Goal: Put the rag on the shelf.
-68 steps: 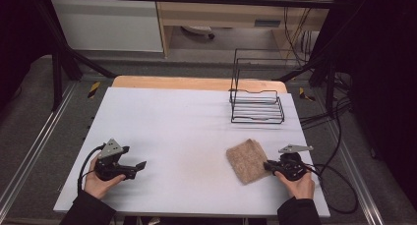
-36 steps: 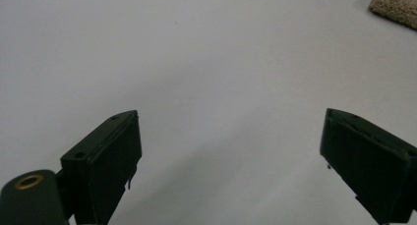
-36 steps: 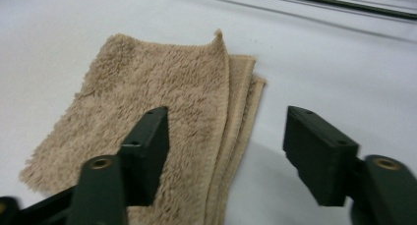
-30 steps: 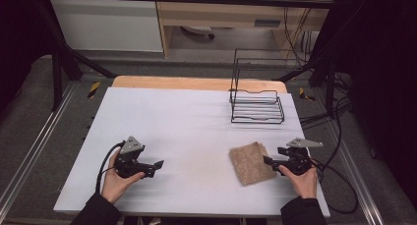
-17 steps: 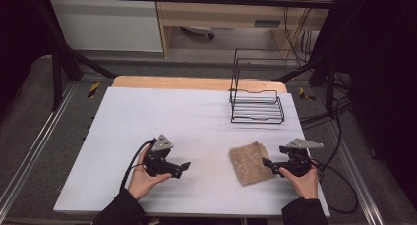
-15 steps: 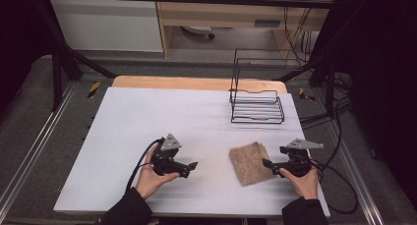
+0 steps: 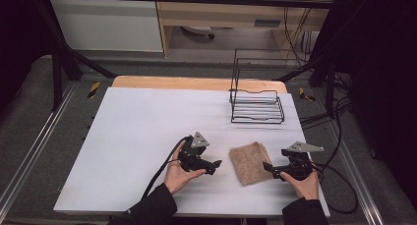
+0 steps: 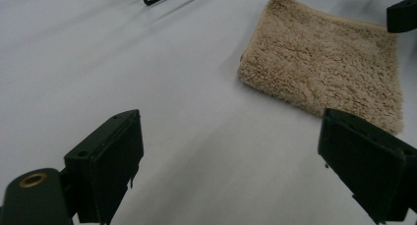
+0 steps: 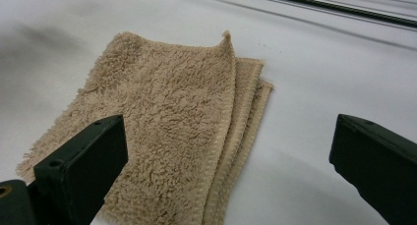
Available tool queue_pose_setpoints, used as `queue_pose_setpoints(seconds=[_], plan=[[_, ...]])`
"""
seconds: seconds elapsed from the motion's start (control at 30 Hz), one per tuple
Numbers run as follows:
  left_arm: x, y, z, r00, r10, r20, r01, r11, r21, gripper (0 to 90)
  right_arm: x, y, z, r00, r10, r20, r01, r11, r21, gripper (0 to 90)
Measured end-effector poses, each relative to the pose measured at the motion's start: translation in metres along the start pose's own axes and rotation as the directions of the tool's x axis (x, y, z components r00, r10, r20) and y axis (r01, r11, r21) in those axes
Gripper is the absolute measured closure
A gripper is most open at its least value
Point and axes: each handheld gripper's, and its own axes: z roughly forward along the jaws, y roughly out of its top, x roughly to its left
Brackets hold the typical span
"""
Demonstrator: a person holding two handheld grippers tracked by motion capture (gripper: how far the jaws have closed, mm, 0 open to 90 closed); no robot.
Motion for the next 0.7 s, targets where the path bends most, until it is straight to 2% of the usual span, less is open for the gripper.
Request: queue_pose_setpoints(seconds=[0.1, 0.47, 0.53, 0.7], plan=[[-0.003, 0.006, 0.011, 0.9998, -0.019, 0.006, 0.019, 0.9998, 0.007, 10.1, 0.000, 0.000, 0.000, 1.0000, -0.002, 0.002, 0.002, 1.000, -0.002, 1.6], [-0.007, 0.021, 0.043, 0.9965, -0.084, -0.009, 0.084, 0.9959, 0.034, 22.3, 0.000, -0.001, 0.000, 1.0000, -0.005, 0.005, 0.005, 1.000, 0.003, 1.6], [-0.007, 0.023, 0.047, 0.9937, -0.111, -0.012, 0.111, 0.9933, 0.032, 26.3, 0.000, -0.001, 0.000, 1.0000, -0.004, 0.004, 0.004, 1.000, 0.003, 1.6], [-0.004, 0.024, 0.053, 0.9920, -0.125, -0.016, 0.126, 0.9910, 0.046, 40.9, 0.000, -0.001, 0.000, 1.0000, -0.007, 0.005, 0.007, 1.000, 0.003, 1.7]])
